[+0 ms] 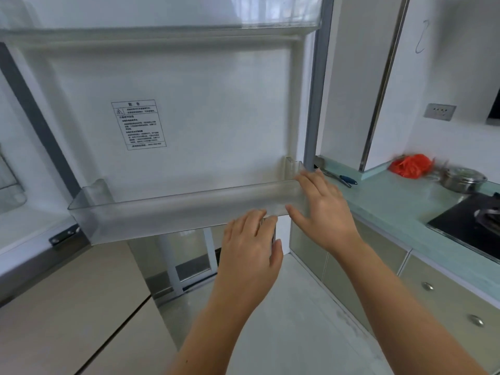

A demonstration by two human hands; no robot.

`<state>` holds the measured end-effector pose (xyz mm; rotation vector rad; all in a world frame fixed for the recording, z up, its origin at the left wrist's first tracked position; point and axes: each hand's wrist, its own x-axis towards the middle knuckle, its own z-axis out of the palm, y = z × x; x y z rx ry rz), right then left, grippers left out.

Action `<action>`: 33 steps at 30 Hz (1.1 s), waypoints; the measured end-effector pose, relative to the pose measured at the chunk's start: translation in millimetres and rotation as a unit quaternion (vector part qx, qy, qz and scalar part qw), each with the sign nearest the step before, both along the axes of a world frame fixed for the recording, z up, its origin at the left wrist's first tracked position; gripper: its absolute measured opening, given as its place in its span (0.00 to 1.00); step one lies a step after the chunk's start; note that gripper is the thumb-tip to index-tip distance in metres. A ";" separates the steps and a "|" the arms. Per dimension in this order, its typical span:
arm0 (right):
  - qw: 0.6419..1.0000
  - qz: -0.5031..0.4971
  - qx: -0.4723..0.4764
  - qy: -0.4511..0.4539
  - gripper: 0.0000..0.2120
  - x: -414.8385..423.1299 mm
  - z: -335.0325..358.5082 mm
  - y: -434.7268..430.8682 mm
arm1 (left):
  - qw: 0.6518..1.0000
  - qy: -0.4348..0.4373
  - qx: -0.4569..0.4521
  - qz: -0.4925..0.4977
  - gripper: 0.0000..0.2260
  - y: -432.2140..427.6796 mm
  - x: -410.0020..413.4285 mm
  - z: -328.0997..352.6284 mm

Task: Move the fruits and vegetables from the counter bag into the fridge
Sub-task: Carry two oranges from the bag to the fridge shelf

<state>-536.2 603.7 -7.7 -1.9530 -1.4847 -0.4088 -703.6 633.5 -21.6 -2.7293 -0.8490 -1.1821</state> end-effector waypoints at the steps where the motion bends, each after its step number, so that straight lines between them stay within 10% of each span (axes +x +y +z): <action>1: 1.000 -0.002 -0.002 -0.001 0.28 5.6 1.2 6.9 | 1.000 0.001 -0.004 -0.007 0.17 7.3 6.1 0.8; 19: 0.999 -0.017 0.037 -0.025 0.27 49.1 8.1 43.4 | 0.998 -0.023 0.020 -0.059 0.15 76.4 66.9 0.8; 33: 0.945 -0.323 0.017 -0.041 0.21 81.5 -19.4 -85.6 | 0.938 -0.018 0.017 -0.346 0.14 17.8 184.6 -9.9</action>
